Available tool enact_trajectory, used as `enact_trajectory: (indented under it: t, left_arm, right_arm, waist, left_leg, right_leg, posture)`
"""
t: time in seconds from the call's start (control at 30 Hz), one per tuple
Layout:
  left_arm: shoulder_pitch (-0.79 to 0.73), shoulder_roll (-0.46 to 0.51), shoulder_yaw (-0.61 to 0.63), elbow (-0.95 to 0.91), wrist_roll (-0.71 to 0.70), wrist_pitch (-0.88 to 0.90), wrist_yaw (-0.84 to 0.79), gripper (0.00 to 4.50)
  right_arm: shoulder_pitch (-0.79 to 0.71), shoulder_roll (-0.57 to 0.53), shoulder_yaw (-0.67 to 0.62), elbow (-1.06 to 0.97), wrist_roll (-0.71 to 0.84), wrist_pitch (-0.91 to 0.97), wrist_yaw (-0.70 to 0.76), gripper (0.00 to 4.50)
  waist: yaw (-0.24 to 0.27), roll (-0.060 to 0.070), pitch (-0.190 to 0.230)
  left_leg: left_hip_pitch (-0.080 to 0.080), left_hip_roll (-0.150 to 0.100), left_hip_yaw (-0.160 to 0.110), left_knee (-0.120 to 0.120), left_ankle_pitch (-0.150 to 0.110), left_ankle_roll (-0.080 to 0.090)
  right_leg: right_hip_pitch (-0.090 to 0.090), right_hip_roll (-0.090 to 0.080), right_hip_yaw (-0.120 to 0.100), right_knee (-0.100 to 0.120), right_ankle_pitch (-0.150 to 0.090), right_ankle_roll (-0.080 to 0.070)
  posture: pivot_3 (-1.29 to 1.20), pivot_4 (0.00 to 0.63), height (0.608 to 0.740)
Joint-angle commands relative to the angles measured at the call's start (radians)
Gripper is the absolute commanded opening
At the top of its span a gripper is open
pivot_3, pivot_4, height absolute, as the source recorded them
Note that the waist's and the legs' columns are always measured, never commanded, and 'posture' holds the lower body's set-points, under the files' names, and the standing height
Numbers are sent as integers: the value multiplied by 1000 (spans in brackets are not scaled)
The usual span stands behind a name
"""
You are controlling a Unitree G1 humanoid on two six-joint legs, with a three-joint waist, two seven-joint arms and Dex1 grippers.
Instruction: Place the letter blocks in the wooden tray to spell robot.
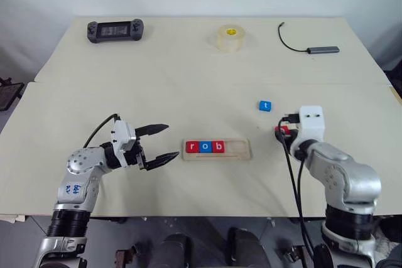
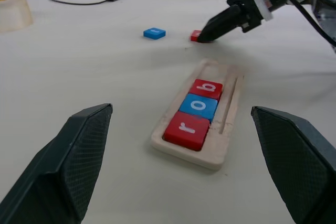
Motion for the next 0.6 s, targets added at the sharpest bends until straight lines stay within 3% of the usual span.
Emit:
enact_trajectory:
  t: [0.03,0.2,0.33,0.5,0.6]
  left_arm:
    - [-28,-5,-10,28,5,-27,-32,4500]
    - [-65,-14,-26,80,12,-43,-64,4500]
    - [-76,-19,-30,98,4,-35,-83,4500]
    - [-73,-21,-22,103,10,-44,-78,4500]
    - [-61,-18,-16,94,12,-52,-71,4500]
  right_arm:
    - [59,-1,-34,-133,24,75,11,1454]
    - [139,20,-51,-261,46,155,24,1454]
    - [140,-1,-61,-282,93,206,88,2801]
    - [152,-276,-32,-177,151,106,291,4448]
    - [180,-443,13,-92,167,-92,479,4448]
  waist:
    - [-2,0,0]
    - [0,0,0]
    - [-1,0,0]
    - [3,0,0]
    - [2,0,0]
  left_leg:
    - [0,0,0,0,0,0]
    - [1,0,1,0,0,0]
    - [1,0,1,0,0,0]
    - [0,-1,1,0,0,1]
    - [0,-1,1,0,0,2]
  right_leg:
    - [0,0,0,0,0,0]
    - [0,0,1,0,0,0]
    - [0,0,1,0,0,0]
    - [1,0,2,-2,0,0]
    - [1,0,2,-3,0,0]
  posture:
    - [0,150,740]
    - [0,150,740]
    - [0,150,740]
    - [0,150,740]
    - [0,150,740]
